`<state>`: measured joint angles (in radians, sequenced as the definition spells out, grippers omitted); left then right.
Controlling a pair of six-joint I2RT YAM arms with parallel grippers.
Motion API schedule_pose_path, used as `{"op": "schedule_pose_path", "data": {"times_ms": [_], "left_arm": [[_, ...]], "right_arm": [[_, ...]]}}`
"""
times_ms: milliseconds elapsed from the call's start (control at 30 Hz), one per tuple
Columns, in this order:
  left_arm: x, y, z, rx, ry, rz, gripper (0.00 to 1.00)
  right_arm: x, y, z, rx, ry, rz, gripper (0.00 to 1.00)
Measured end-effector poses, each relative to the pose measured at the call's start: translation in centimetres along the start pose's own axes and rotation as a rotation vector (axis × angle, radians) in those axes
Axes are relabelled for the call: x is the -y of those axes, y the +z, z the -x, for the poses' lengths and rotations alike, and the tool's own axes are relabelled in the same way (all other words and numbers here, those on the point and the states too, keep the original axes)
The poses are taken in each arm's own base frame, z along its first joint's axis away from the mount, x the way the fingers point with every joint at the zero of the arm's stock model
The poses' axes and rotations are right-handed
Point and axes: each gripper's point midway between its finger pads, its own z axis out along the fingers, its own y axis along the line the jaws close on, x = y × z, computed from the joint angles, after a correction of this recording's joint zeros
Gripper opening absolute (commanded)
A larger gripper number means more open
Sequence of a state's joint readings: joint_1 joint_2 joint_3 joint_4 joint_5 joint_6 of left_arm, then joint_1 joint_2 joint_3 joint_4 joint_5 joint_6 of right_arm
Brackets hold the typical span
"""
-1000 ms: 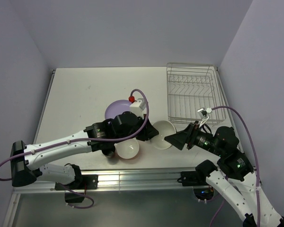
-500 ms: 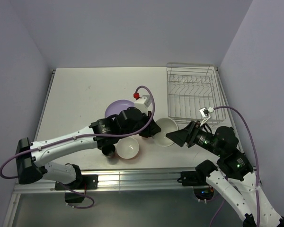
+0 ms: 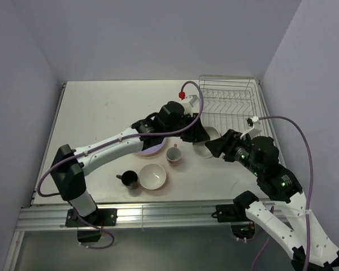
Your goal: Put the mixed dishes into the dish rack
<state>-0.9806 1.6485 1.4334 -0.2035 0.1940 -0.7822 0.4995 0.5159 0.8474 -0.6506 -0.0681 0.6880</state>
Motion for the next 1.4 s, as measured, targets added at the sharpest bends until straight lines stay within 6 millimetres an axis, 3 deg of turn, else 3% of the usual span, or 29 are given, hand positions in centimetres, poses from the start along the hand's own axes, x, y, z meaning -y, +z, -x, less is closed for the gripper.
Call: {"op": "schedule_pose_path", "data": {"times_ms": [200, 467, 533, 600, 767, 1067, 1400], "left_arm": [[0.6, 2.1, 0.9, -0.045, -0.023, -0.132, 0.58], [0.9, 2.4, 2.3, -0.055, -0.019, -0.218, 0.72], [0.6, 2.4, 2.7, -0.048, -0.020, -0.221, 0.83], [0.4, 2.5, 3.0, -0.042, -0.021, -0.222, 0.86], [-0.5, 2.5, 3.6, -0.038, -0.029, -0.214, 0.89], [-0.3, 2.1, 5.2, -0.009, -0.017, -0.231, 0.91], [-3.2, 1.7, 7.3, 0.021, -0.042, -0.201, 0.92]], "right_arm": [[0.4, 0.5, 1.3, 0.041, -0.010, -0.044, 0.00], [0.4, 0.4, 3.1, 0.103, -0.009, -0.085, 0.00], [0.6, 0.5, 3.4, 0.114, -0.011, -0.100, 0.00], [0.8, 0.6, 3.5, 0.117, -0.013, -0.112, 0.00], [1.4, 1.1, 3.4, 0.107, -0.017, -0.149, 0.00], [3.1, 1.4, 4.2, 0.133, 0.001, -0.223, 0.00], [6.4, 1.7, 5.9, 0.173, 0.047, -0.337, 0.00]]}}
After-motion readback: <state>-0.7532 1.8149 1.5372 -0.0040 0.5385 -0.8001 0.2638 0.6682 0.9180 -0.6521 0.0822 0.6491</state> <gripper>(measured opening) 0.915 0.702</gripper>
